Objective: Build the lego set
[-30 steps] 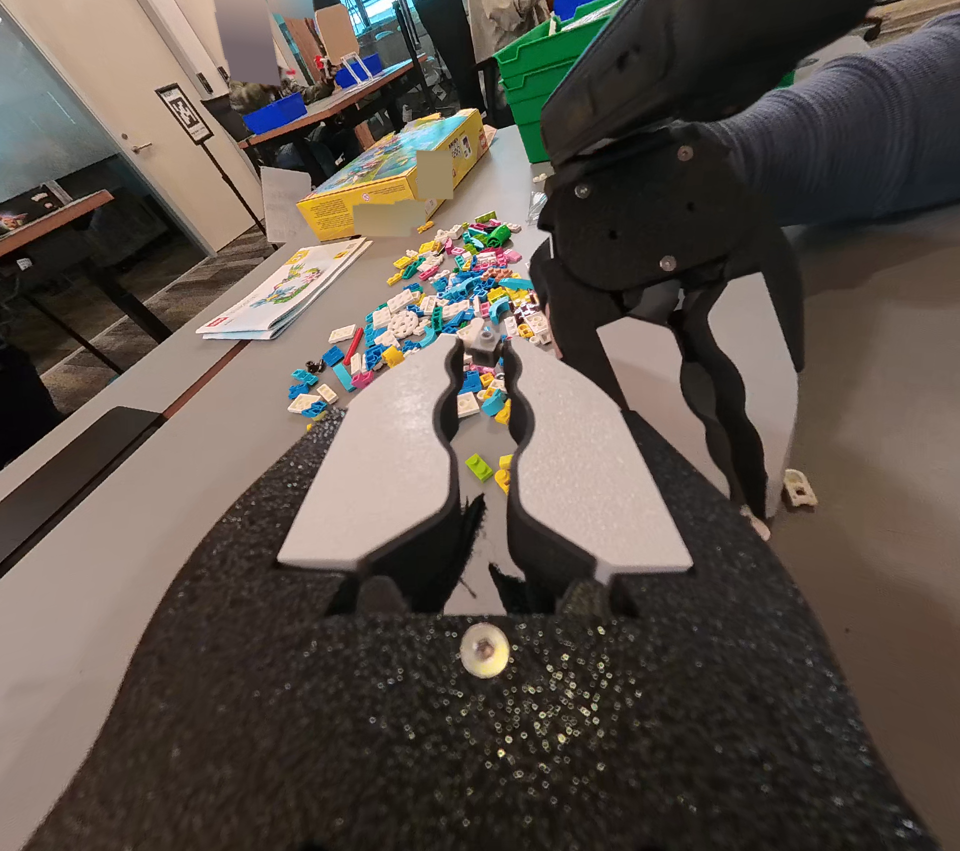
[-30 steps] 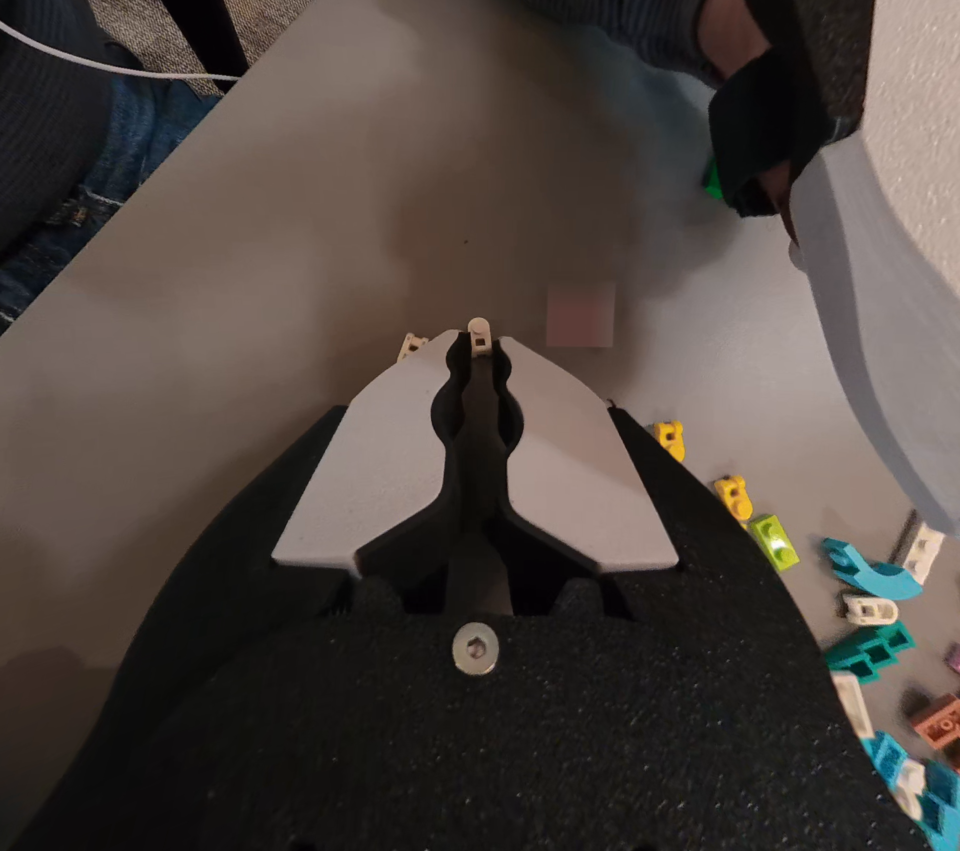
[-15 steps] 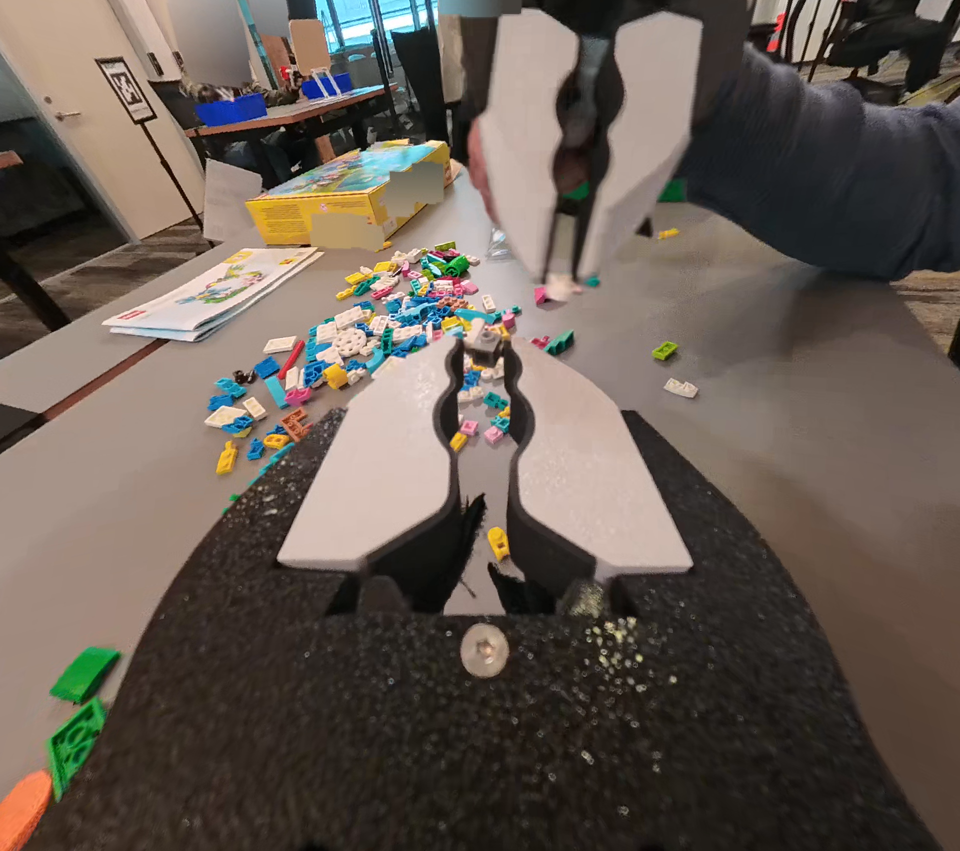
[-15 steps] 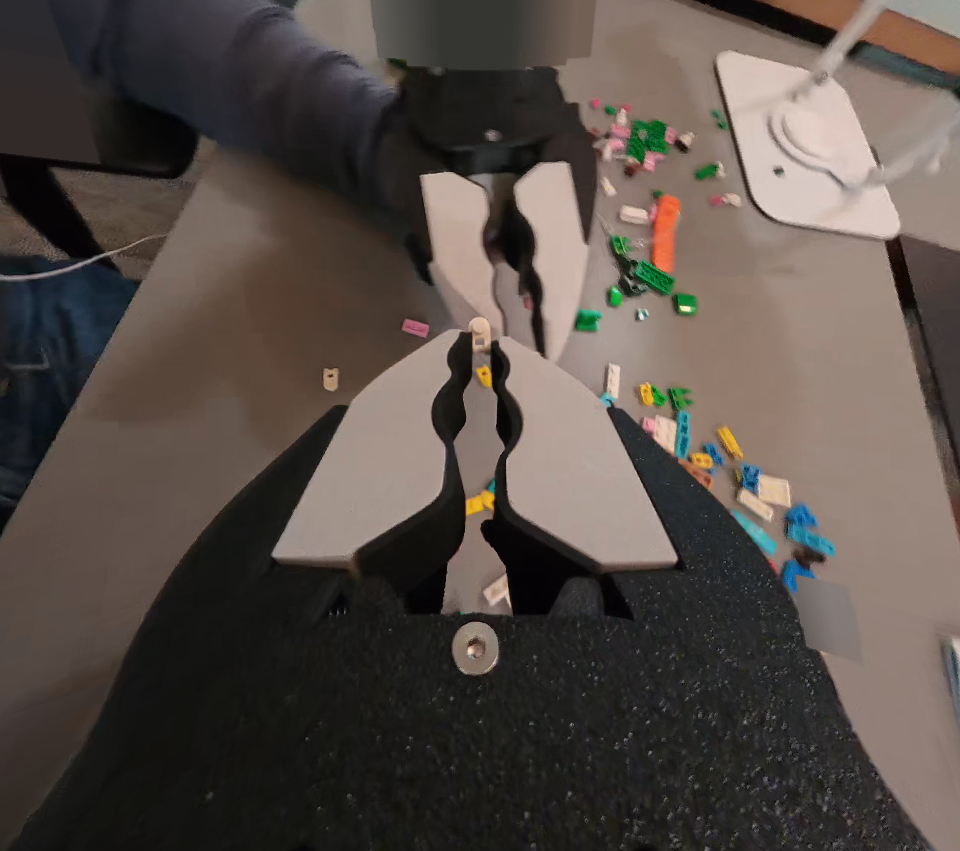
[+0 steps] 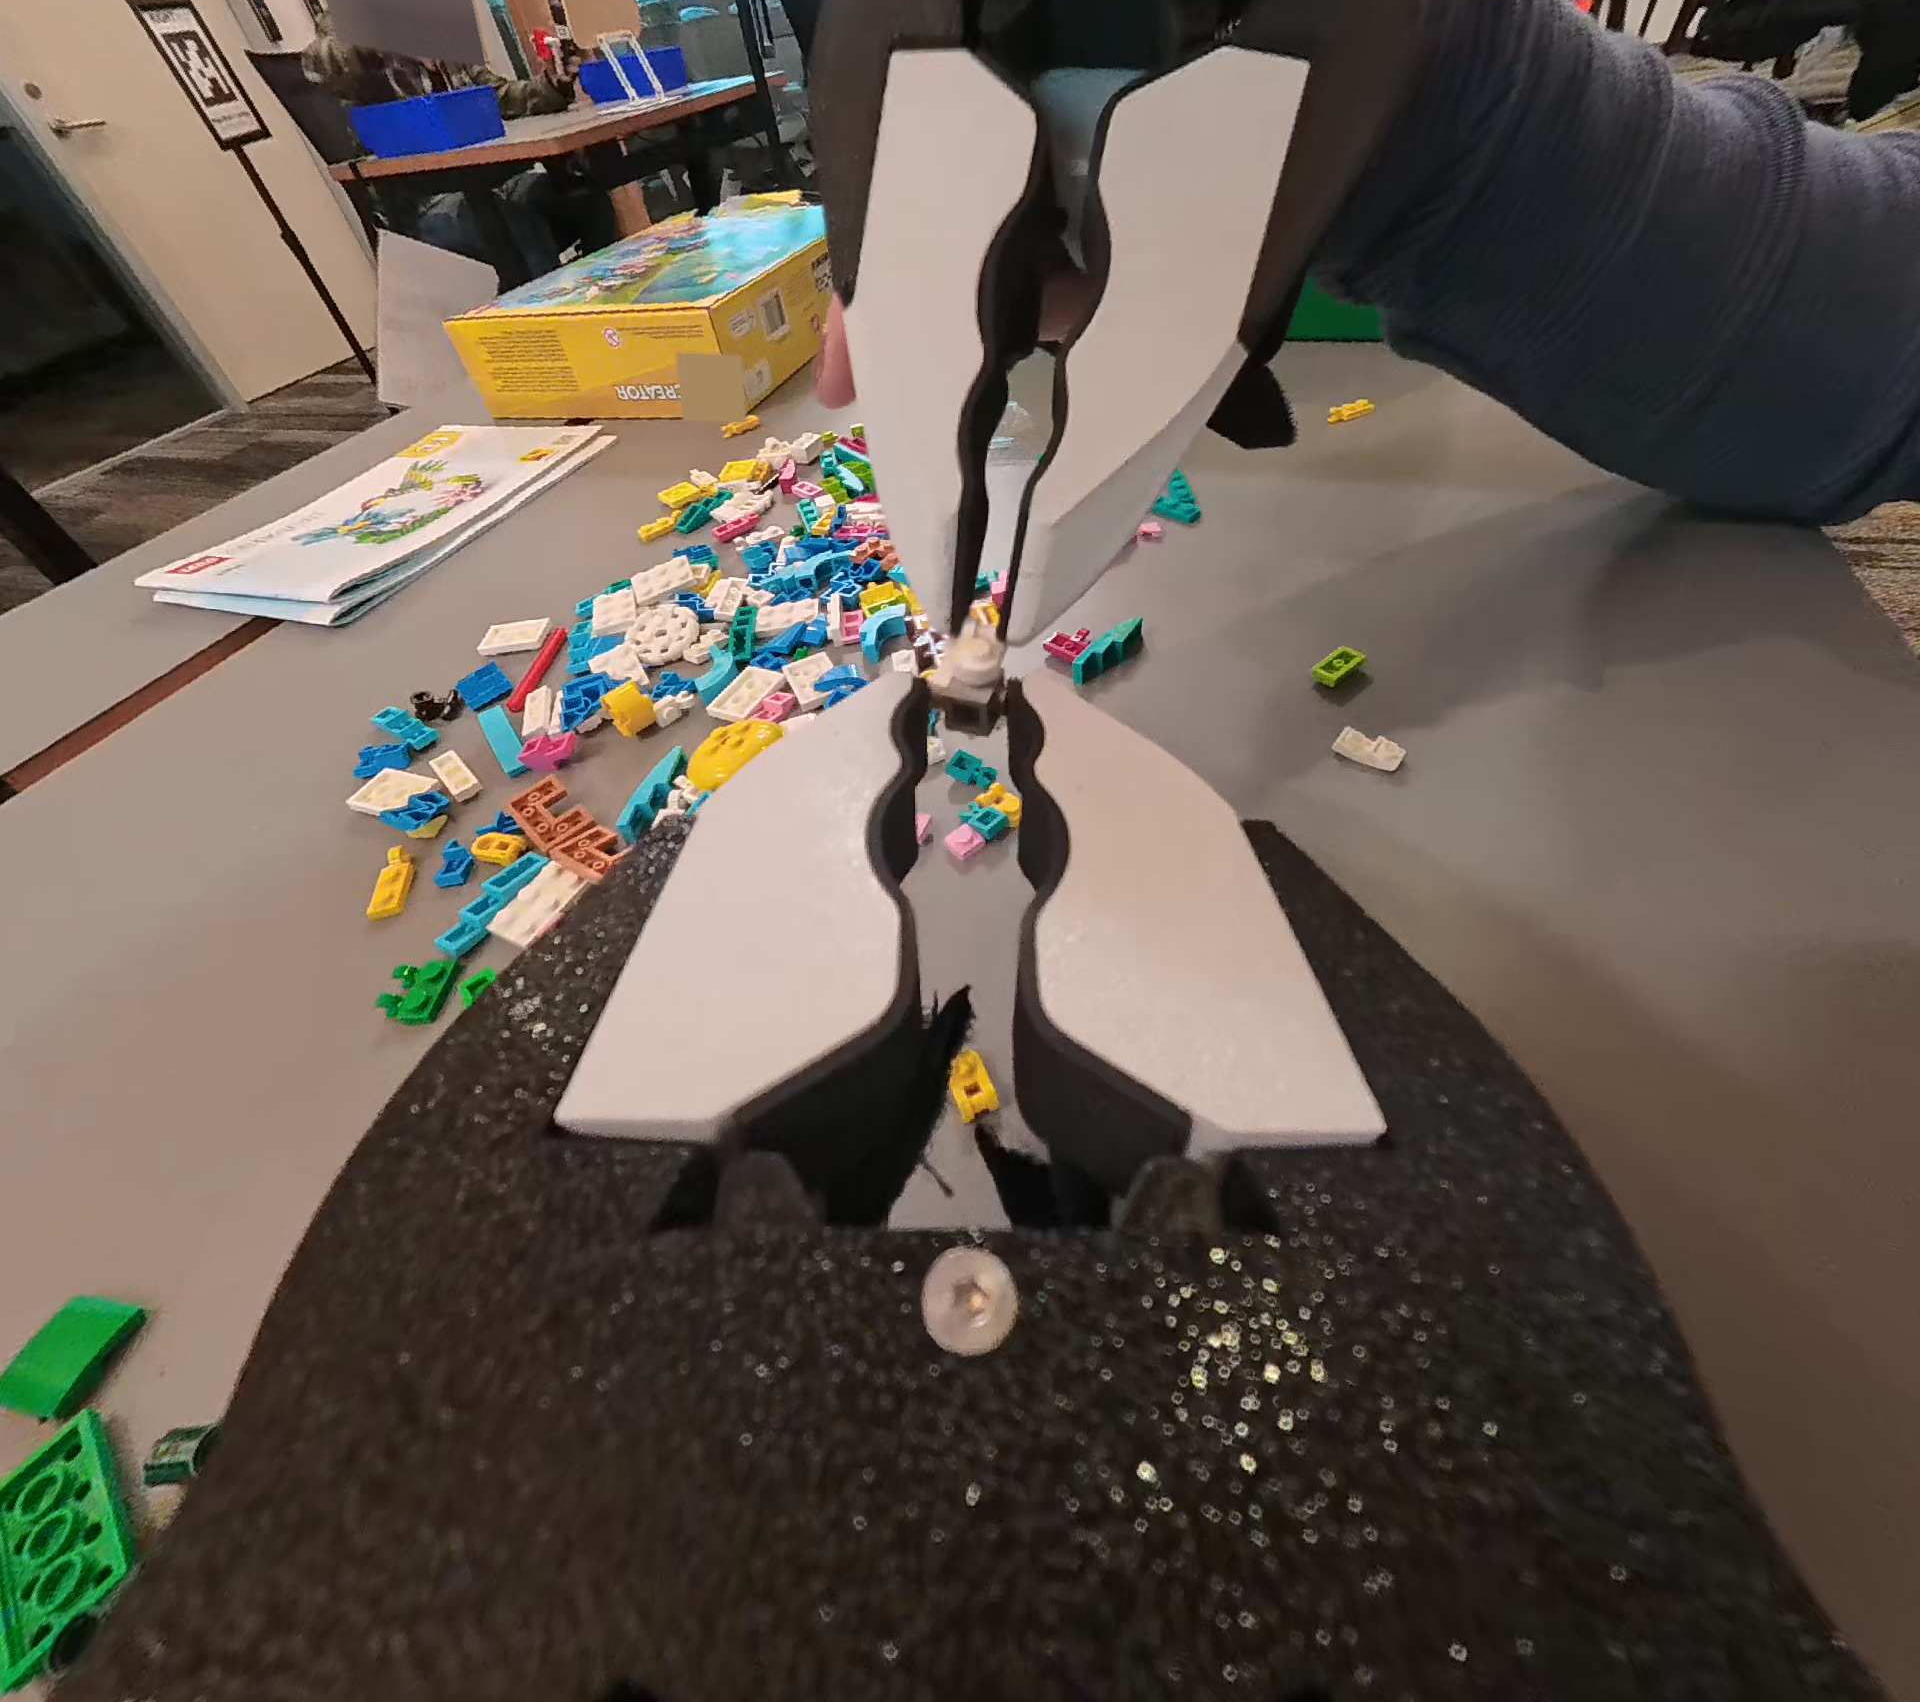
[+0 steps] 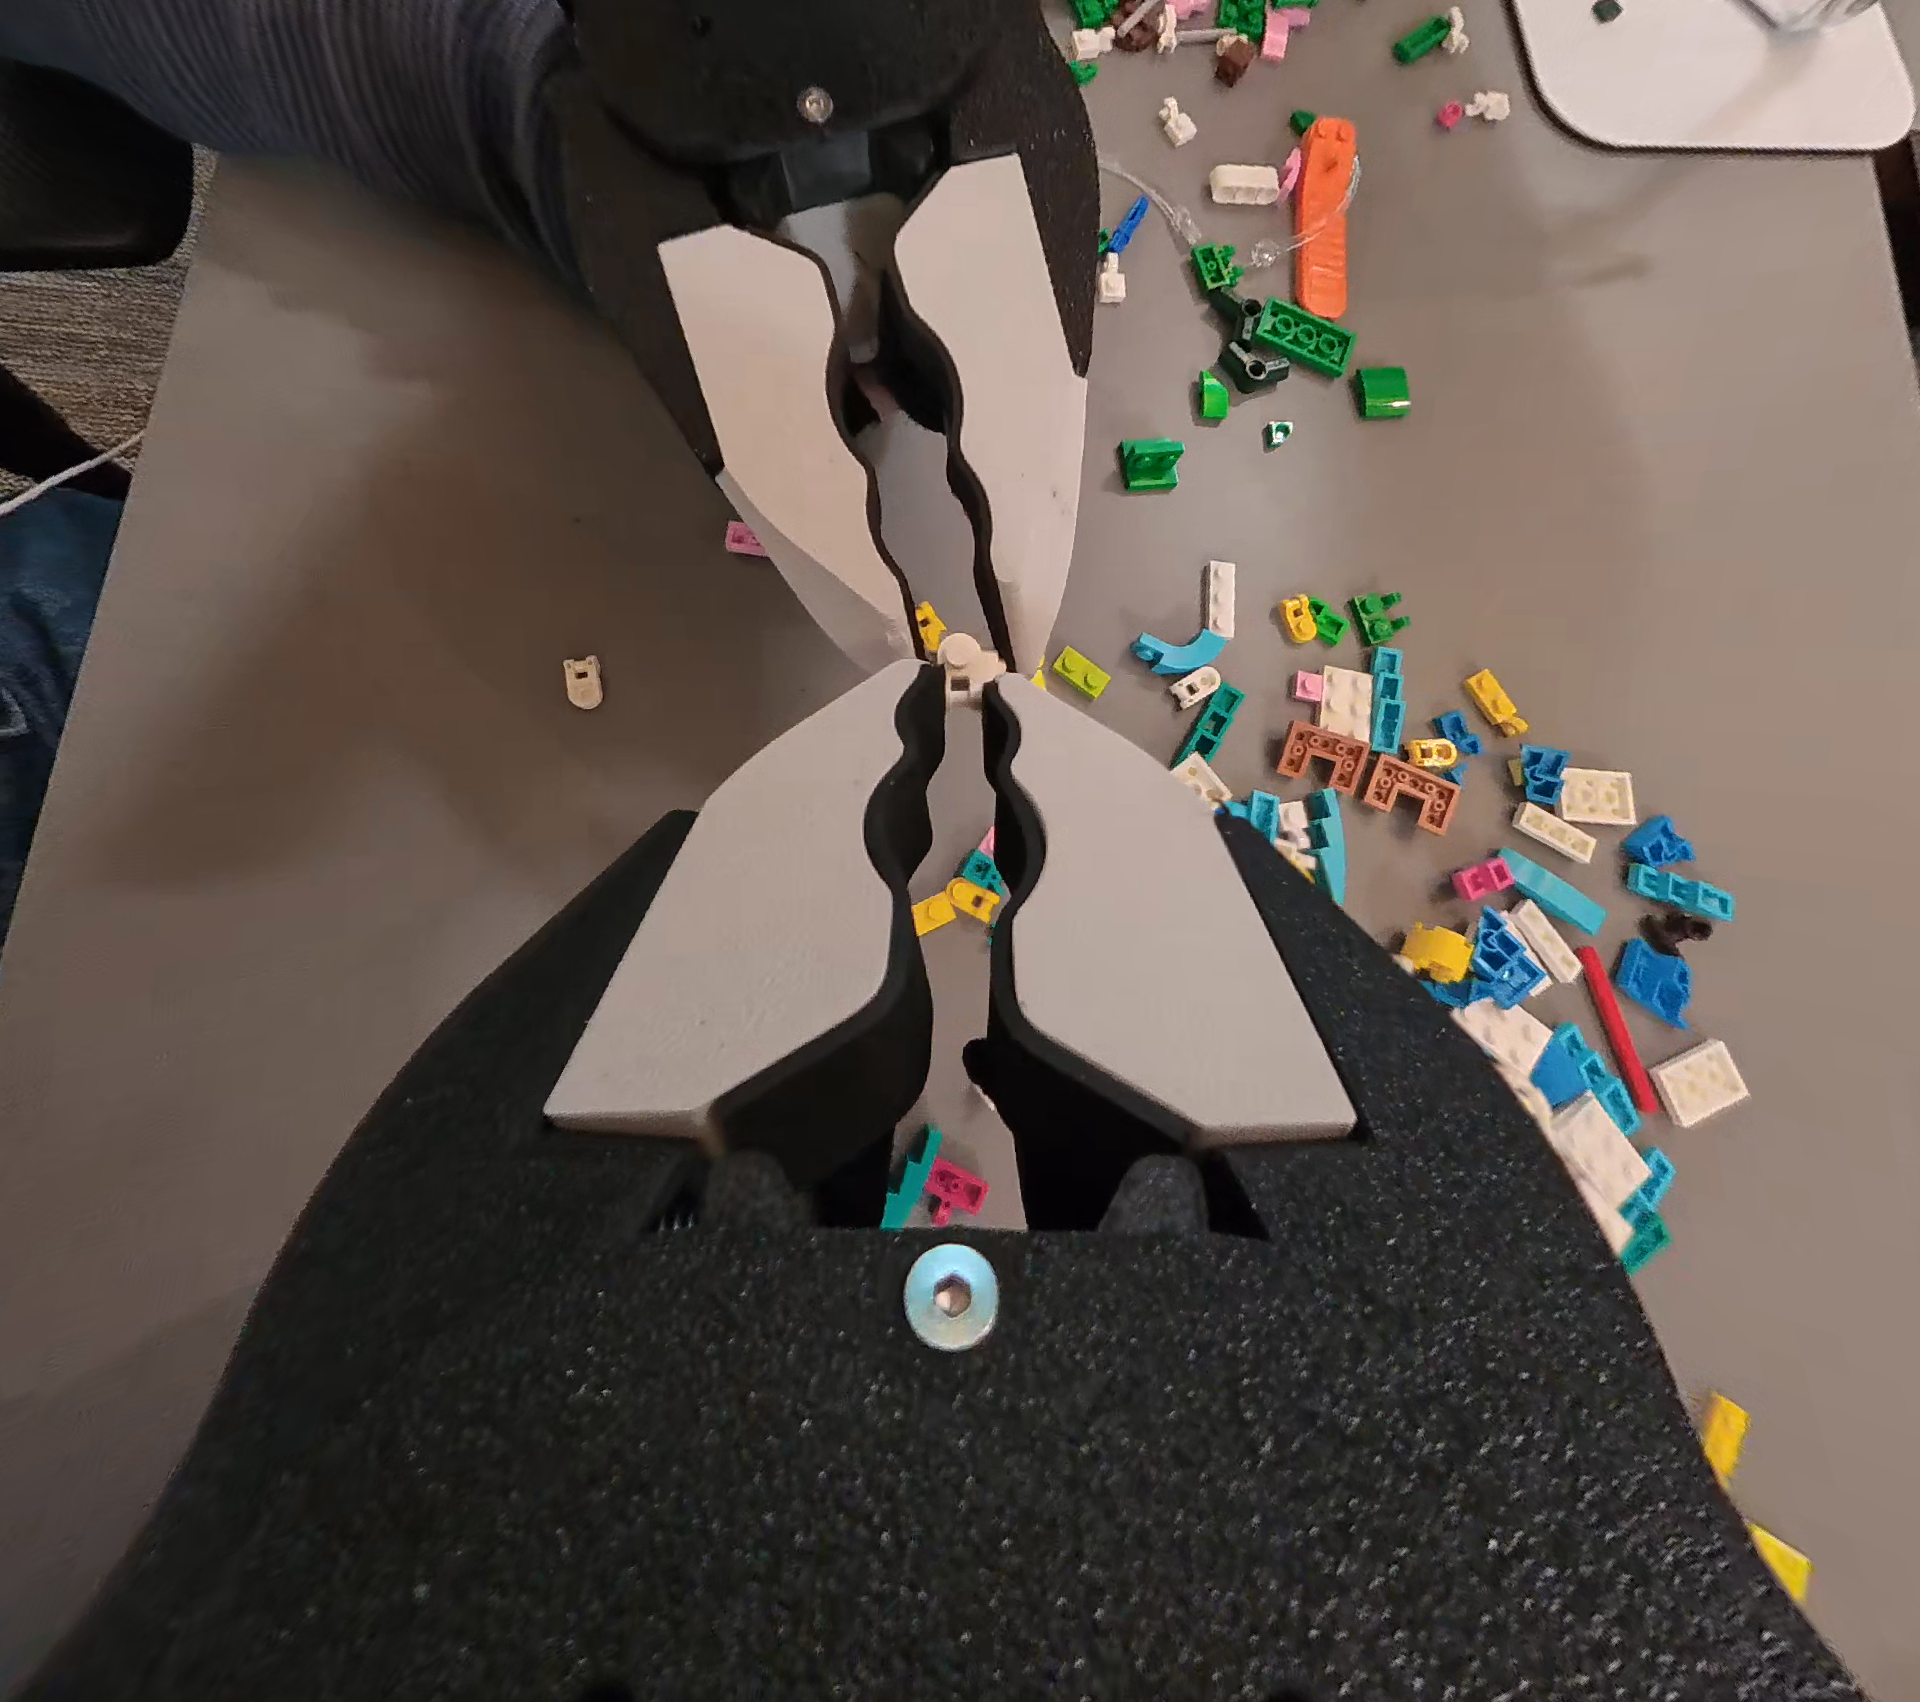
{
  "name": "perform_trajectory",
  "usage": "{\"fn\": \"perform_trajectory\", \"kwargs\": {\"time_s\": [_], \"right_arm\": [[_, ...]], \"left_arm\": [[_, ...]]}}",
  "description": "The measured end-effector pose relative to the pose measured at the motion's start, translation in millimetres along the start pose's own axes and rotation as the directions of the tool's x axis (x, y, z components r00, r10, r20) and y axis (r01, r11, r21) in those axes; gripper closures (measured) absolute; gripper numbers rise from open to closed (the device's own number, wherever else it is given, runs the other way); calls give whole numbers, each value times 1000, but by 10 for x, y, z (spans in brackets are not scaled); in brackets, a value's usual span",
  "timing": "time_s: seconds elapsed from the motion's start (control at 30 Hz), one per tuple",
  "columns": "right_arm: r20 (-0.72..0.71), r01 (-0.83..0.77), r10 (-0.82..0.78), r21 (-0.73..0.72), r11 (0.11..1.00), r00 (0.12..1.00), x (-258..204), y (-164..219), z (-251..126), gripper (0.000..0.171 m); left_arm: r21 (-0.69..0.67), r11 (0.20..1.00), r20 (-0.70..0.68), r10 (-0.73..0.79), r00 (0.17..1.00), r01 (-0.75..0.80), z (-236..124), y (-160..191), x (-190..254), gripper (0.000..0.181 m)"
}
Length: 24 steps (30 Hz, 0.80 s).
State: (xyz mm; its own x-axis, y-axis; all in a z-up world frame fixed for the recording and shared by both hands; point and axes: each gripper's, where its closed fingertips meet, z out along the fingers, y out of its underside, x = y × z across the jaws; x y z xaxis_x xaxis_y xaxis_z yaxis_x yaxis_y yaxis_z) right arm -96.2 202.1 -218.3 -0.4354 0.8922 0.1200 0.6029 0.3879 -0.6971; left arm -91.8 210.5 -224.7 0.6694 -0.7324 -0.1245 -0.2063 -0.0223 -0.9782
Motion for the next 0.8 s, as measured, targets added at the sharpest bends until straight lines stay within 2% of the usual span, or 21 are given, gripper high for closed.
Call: {"fn": "perform_trajectory", "kwargs": {"time_s": [0.8], "right_arm": [[-18,-72,73,10,997,997,54,-20,18,164]], "left_arm": [[-15,1000,32,2,999,-2,6,25,-44,167]]}}
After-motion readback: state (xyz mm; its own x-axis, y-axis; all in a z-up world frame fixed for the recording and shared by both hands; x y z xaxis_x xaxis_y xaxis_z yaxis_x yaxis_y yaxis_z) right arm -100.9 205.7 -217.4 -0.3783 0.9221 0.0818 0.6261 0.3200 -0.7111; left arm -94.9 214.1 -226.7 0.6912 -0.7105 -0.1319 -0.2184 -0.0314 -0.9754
